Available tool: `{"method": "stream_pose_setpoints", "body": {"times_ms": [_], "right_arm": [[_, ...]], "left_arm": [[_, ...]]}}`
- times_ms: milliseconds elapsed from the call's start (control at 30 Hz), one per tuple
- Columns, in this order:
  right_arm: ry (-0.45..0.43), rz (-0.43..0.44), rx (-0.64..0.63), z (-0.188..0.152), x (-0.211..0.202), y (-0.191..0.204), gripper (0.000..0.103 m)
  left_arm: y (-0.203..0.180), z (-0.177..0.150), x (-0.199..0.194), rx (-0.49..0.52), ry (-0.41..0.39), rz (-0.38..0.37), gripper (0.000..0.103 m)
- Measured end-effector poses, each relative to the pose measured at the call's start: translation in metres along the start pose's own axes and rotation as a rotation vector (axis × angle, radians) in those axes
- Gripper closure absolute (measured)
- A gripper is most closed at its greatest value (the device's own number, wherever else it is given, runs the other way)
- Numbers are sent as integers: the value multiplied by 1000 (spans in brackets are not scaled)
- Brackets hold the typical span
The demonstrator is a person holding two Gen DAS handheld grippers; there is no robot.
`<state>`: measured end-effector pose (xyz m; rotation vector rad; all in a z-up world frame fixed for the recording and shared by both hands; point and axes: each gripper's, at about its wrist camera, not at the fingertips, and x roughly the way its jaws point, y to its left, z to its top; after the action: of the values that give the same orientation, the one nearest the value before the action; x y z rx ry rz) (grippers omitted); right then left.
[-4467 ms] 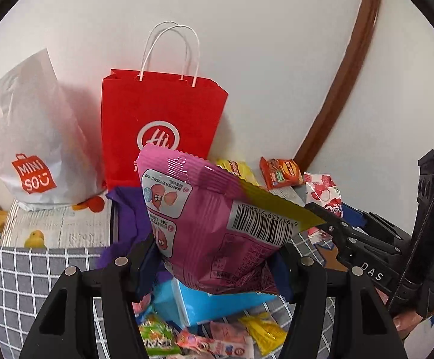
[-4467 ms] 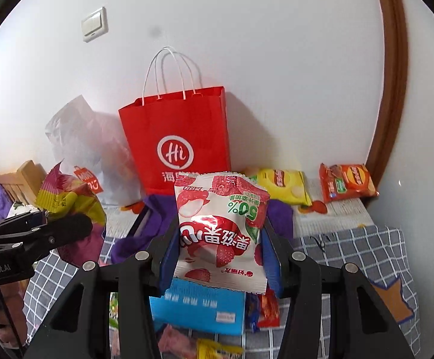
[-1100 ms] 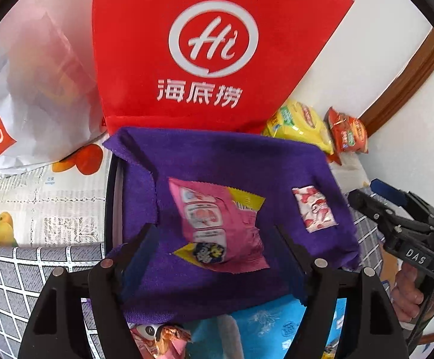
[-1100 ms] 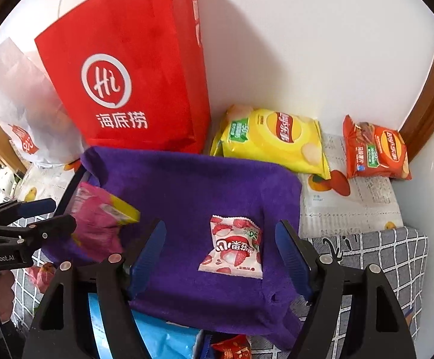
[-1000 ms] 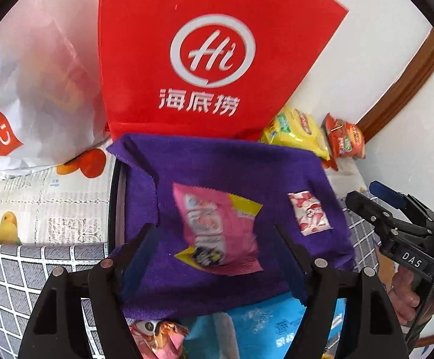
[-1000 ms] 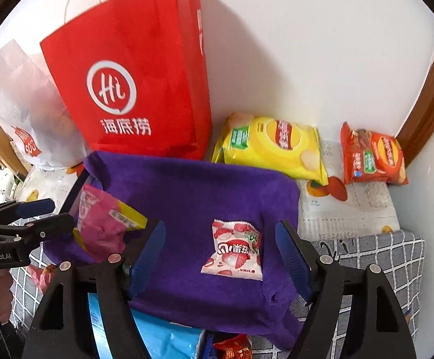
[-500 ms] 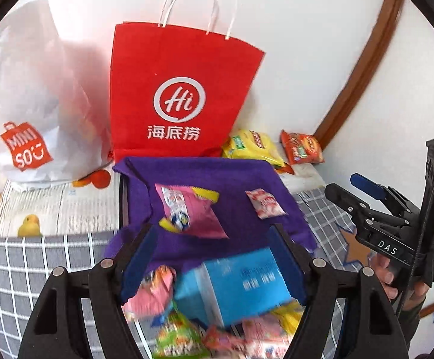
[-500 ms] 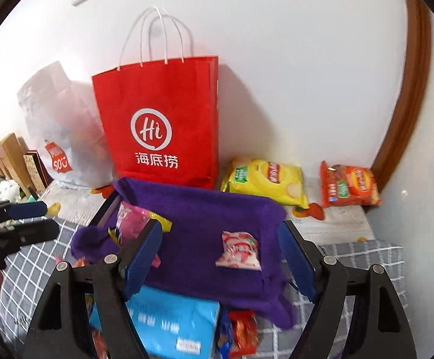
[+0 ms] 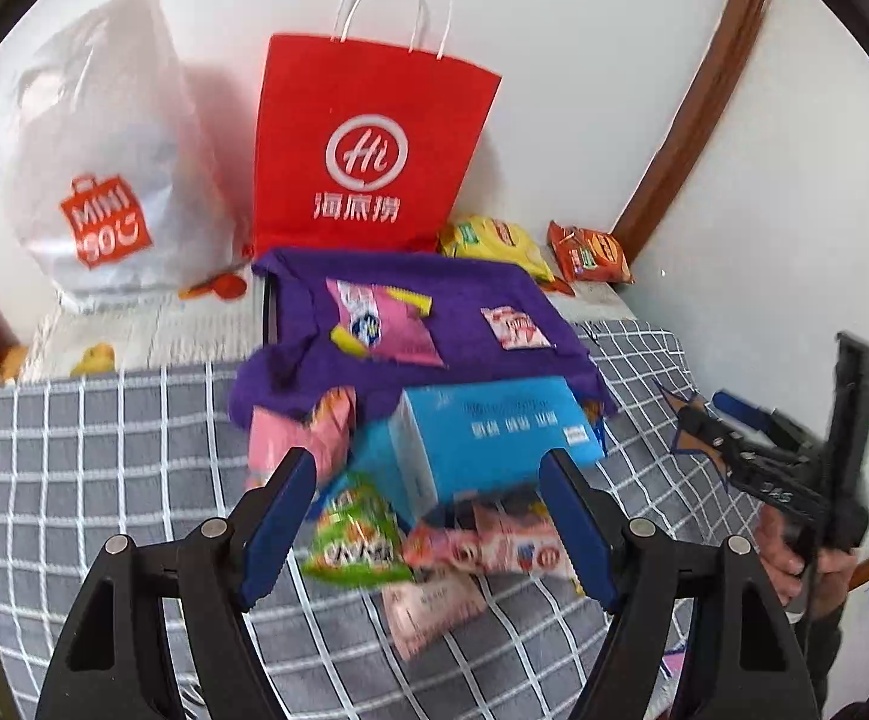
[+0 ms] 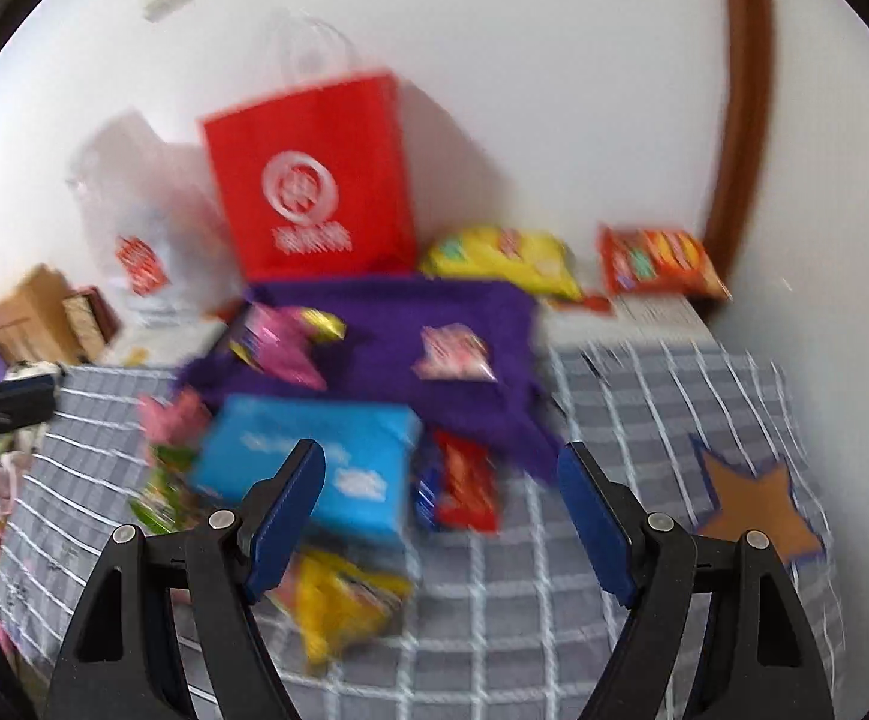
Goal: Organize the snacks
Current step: 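Withdraw both tools from the purple cloth back toward the snack pile, then grasp the red-and-gold snack packet with the right tool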
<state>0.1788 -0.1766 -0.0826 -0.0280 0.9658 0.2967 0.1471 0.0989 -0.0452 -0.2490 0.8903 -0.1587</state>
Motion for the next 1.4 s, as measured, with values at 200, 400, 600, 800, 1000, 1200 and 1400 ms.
{"method": "stream_pose_setpoints", "body": {"times_ms": [200, 400, 600, 800, 1000, 1200, 1400], "right_arm": [[49, 23, 91, -24, 23, -24, 34], [88, -37, 40, -36, 61, -22, 50], [110, -23, -19, -41, 87, -15, 51], [109, -48, -75, -38, 106, -5, 51], [99, -58, -111, -35, 114, -1, 82], [66, -5, -45, -45, 80, -14, 88], [92, 104, 46, -72, 30, -27, 89]], "left_arm": [[11, -18, 2, -56, 23, -25, 28], [23, -26, 16, -97, 55, -12, 28], [35, -25, 36, -125, 97, 14, 28], [39, -26, 42, -127, 104, 23, 28], [40, -27, 42, -124, 106, 27, 28], [37, -32, 34, -125, 98, 15, 28], [29, -38, 18, -122, 69, -17, 28]]}}
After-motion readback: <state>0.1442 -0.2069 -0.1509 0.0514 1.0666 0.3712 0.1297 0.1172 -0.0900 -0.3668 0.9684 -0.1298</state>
